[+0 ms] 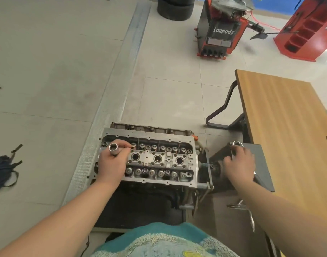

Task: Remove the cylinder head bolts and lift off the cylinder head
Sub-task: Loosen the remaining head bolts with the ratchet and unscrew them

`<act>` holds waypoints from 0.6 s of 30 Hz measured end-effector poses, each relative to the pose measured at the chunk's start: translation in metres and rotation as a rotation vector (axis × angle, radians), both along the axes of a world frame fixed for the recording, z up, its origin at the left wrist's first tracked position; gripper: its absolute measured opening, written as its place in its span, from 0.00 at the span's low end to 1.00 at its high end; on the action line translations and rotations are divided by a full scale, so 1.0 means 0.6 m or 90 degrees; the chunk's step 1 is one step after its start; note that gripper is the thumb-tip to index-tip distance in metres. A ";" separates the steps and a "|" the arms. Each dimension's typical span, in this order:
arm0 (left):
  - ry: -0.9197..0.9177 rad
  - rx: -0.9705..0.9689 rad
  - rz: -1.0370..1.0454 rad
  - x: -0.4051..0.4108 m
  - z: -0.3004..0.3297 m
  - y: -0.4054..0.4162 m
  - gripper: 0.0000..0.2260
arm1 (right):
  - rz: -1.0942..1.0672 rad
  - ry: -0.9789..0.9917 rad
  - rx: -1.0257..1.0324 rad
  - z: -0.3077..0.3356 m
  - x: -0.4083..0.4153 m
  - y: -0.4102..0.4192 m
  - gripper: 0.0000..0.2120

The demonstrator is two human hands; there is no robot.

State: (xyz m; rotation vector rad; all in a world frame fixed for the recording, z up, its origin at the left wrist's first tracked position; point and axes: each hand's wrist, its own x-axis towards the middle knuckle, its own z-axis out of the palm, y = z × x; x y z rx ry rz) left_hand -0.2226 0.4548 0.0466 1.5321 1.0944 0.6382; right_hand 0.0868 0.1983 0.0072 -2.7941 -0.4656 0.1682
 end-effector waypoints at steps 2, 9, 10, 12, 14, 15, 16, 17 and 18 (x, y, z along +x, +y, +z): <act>0.017 0.020 0.047 0.007 -0.002 -0.007 0.09 | -0.041 0.025 -0.089 -0.022 0.046 -0.033 0.26; 0.006 -0.016 0.183 0.030 -0.014 -0.018 0.08 | -0.032 0.100 -0.127 -0.077 0.088 -0.082 0.25; 0.008 -0.018 0.194 0.033 -0.013 -0.020 0.08 | -0.011 0.091 -0.137 -0.078 0.093 -0.085 0.24; 0.007 -0.023 0.220 0.038 -0.010 -0.023 0.08 | 0.023 0.102 -0.136 -0.077 0.107 -0.090 0.23; 0.014 -0.022 0.240 0.041 -0.008 -0.024 0.07 | 0.031 0.137 -0.136 -0.072 0.117 -0.086 0.20; 0.020 -0.019 0.241 0.042 -0.006 -0.025 0.07 | 0.031 0.156 -0.140 -0.068 0.119 -0.081 0.17; 0.026 -0.017 0.239 0.043 -0.003 -0.027 0.07 | 0.029 0.182 -0.138 -0.062 0.117 -0.073 0.14; 0.033 -0.016 0.238 0.044 0.000 -0.028 0.07 | 0.023 0.219 -0.126 -0.053 0.112 -0.061 0.12; 0.043 -0.016 0.237 0.044 0.001 -0.028 0.07 | 0.013 0.267 -0.096 -0.043 0.103 -0.047 0.11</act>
